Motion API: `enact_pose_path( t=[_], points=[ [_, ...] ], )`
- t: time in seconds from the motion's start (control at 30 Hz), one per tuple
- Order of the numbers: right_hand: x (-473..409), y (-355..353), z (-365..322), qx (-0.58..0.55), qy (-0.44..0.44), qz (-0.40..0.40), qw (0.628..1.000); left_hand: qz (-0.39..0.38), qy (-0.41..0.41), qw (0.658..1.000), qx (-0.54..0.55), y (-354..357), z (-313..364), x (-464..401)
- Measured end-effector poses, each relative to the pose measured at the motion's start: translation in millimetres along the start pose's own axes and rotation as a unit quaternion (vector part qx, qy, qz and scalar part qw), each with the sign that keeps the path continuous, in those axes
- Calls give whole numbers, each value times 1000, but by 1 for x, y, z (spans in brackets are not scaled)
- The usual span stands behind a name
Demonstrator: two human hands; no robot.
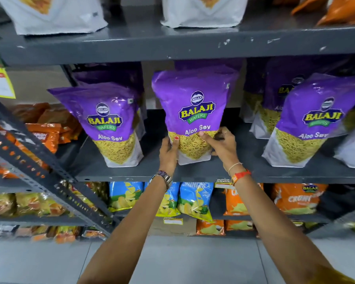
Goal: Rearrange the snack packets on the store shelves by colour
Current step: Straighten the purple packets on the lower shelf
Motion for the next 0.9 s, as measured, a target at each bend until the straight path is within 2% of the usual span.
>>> enact_pose_path(
  t=[0.17,0.3,0.43,0.8,0.9],
  points=[
    [2,-32,6,-4,0,68,998,-80,-5,997,-9,27,2,0],
    [4,-43,17,-9,3,94,996,-102,-11,994,-28,37,-4,0],
    [2,-43,21,-32,-12,78,996,-109,-13,993,-33,39,-2,-2],
    [-2,-48,27,-9,-16,64,998,-124,-5,991,-45,44,1,-3],
    [3,-51,27,-32,-14,57,998,-102,27,993,-51,44,-4,-1]
  ],
)
Point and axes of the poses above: each hand's wrist, its own x-axis away from the middle knuckle, its own y-axis out of the palm, z = x × y, the point moved 1 cm from there along -x, towards the middle knuckle, and after that the axes turned 14 degrees about -x, right-handed, at the moved point
